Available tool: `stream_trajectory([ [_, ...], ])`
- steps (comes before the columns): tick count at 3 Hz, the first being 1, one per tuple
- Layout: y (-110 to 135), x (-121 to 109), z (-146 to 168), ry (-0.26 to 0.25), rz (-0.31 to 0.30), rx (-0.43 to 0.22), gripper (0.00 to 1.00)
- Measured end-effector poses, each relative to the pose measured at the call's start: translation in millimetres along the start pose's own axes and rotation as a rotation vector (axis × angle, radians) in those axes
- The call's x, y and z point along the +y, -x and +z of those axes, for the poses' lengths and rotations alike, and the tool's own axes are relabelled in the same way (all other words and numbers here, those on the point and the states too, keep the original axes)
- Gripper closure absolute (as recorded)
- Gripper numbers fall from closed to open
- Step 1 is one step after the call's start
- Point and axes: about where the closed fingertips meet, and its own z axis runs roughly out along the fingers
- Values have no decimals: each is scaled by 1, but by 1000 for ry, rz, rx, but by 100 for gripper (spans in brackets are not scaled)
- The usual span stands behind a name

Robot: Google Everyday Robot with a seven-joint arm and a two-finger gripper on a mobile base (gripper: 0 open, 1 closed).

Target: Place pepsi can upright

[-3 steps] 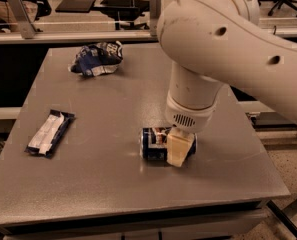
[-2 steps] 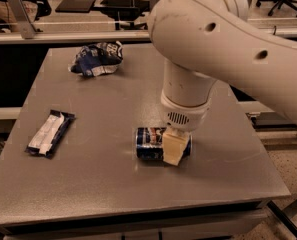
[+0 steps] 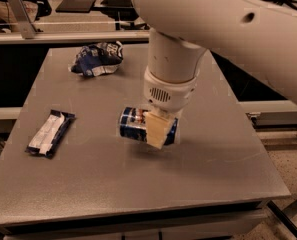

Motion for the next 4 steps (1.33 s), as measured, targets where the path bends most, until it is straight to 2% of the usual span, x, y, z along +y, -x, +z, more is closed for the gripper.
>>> stream_trajectory([
  [2,-51,19,-8,-83,296,-7,100],
  [3,-68,13,-11,-138,468,-18,100],
  [4,-68,-3,-25,-189,605,-13,100],
])
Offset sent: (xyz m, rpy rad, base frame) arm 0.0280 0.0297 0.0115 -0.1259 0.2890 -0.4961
